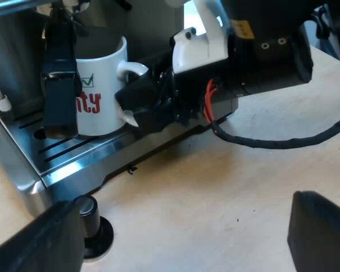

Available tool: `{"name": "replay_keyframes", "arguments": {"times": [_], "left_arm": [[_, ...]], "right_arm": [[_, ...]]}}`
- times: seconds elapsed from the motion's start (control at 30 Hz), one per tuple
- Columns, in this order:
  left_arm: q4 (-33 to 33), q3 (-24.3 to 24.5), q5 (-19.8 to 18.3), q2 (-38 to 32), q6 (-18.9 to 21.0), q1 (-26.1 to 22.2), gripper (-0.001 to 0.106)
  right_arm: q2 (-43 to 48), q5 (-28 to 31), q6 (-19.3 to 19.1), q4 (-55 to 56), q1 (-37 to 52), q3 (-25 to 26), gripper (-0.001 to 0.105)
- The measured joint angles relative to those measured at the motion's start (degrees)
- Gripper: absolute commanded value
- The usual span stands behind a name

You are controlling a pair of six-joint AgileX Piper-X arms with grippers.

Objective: Place mug into machine

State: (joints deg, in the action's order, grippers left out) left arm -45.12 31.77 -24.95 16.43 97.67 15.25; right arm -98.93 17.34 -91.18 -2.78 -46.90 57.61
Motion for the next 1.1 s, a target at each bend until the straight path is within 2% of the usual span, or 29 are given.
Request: {"name": "replay_keyframes", "arguments": {"times": [0.47,0.7,0.77,0.9,0.97,1.03,1.1], "left_arm": [[-0.1,0.0,0.0,0.0,0.0,0.0,0.077],[-0.1,0.0,0.0,0.0,0.0,0.0,0.077],[-0.1,0.0,0.0,0.0,0.0,0.0,0.077],[-0.1,0.0,-0.4,0.0,0.0,0.0,0.077],[-0.1,0.0,-0.8,0.0,0.0,0.0,0.077],[-0.1,0.0,-1.0,0.0,0.0,0.0,0.077],[-0.1,0.0,-1.1,0.0,0.0,0.0,0.077]], "right_arm": [[-2.1,0.0,-0.7,-1.3,0.0,1.4,0.000],[-2.4,0.3,-4.3,-1.8,0.0,1.4,0.000],[-2.4,0.3,-4.5,-1.8,0.0,1.4,0.006],[-2.4,0.3,-4.8,-1.8,0.0,1.4,0.038],[-2.4,0.3,-5.0,-1.8,0.0,1.4,0.051],[-2.4,0.3,-5.0,-2.3,0.0,1.4,0.057],[-2.4,0.3,-5.0,-2.3,0.0,1.4,0.058]]}}
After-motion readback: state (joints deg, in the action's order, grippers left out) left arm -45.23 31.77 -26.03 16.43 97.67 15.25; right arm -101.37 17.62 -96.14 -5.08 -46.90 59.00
